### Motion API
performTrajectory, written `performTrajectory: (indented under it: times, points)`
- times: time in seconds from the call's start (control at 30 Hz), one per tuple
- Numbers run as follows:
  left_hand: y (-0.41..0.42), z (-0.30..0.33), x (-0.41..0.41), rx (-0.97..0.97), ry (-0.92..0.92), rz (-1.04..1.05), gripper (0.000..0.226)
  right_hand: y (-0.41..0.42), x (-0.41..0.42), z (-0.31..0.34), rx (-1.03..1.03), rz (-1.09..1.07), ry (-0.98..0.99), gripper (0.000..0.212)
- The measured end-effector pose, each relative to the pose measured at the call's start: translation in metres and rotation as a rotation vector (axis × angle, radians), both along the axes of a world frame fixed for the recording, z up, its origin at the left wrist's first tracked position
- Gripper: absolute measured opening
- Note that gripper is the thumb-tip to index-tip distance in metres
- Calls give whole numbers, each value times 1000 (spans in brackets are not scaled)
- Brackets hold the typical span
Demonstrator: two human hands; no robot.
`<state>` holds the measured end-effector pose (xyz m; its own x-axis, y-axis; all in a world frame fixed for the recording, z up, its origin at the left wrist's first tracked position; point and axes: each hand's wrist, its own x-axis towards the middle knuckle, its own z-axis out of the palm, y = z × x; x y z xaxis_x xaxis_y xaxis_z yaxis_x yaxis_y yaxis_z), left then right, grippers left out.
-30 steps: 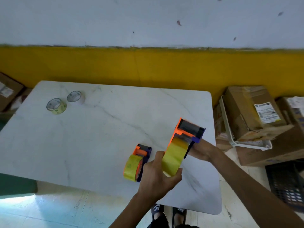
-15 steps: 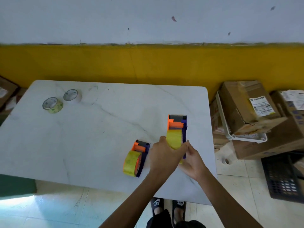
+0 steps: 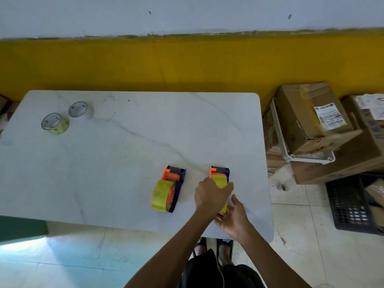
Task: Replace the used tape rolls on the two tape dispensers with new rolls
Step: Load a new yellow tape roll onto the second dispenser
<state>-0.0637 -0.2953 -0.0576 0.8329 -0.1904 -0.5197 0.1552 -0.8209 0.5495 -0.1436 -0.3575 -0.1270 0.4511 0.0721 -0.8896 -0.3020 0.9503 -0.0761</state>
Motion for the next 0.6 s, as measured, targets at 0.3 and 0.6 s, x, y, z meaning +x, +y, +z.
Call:
performTrajectory:
  times: [0.3, 0.6]
  points:
    - [4, -8, -14, 39, 56, 12, 51, 0, -6, -8, -161, 226, 182, 64]
    - [5, 2, -16, 72, 83, 11, 79, -40, -2, 6, -509, 545, 317, 68]
